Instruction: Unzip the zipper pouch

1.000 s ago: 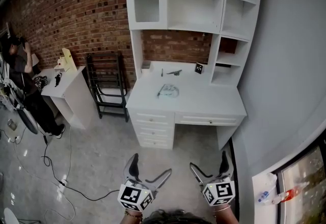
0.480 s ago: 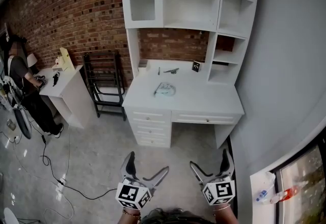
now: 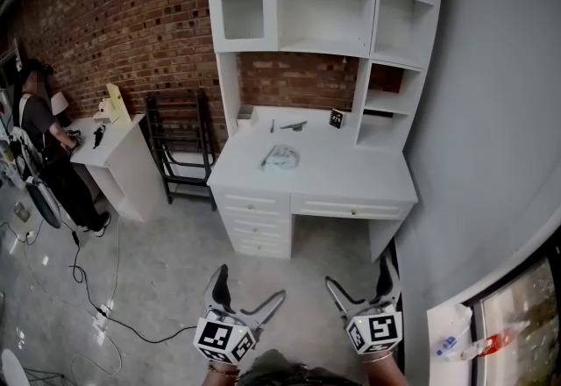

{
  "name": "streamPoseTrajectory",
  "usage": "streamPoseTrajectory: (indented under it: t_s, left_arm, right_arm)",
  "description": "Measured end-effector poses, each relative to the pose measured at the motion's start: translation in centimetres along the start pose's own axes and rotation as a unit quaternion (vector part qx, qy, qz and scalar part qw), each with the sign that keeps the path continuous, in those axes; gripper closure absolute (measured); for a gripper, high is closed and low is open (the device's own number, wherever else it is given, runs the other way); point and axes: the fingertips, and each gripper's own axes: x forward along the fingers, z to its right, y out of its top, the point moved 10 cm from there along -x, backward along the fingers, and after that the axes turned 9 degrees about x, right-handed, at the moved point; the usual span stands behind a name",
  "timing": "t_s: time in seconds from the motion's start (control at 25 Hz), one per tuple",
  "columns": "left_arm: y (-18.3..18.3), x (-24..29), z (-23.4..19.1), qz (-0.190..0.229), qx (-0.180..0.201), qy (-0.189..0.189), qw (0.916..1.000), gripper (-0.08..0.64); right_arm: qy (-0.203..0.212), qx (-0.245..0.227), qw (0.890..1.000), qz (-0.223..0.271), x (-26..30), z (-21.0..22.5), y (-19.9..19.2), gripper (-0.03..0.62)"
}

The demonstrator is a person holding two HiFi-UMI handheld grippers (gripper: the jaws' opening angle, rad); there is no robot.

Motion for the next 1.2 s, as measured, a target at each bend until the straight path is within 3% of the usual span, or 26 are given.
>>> streamPoseTrajectory:
  t_s: [0.24,0.4,0.52,0.68,0.88,1.2]
  left_arm:
    - [-0.3,2.0,0.7,-0.017,0.010,0.001,0.9998,-0.008]
    - [-0.6,3.8,0.3,-0.026,0.008,-0.017,0.9995,-0.008]
    - [-1.3,6.1,-0.3,-0.026,0.011,-0.024,0.9993,-0.008]
    - [-2.1,10.0,-2.5,-0.019,0.021,-0.029,0.9992,-0.006]
    - [-3.6,16.0,-7.0,-0.049,0.038,-0.038,0.9974,-0.006]
    - [-3.5,26.7,-14.8,-0.053,0.019,-0.044,0.9974,-0.006]
  right_arm:
    - [0.004,-0.001,1.000,-0.011,0.9,2.0,0.0,0.035]
    - [-0.001,0.008,1.000,-0.017,1.7,3.2,-0.3,0.034]
    - [0.001,-0.013,1.000,-0.020,3.7,4.3,-1.1,0.034]
    - [0.002,-0.021,1.000,-0.007,8.1,5.8,-1.7,0.035]
    - [-0.003,-0.004,1.000,0.005,15.3,7.7,-2.1,0.035]
    - [-0.012,0.016,1.000,-0.002,27.7,10.4,-2.1,0.035]
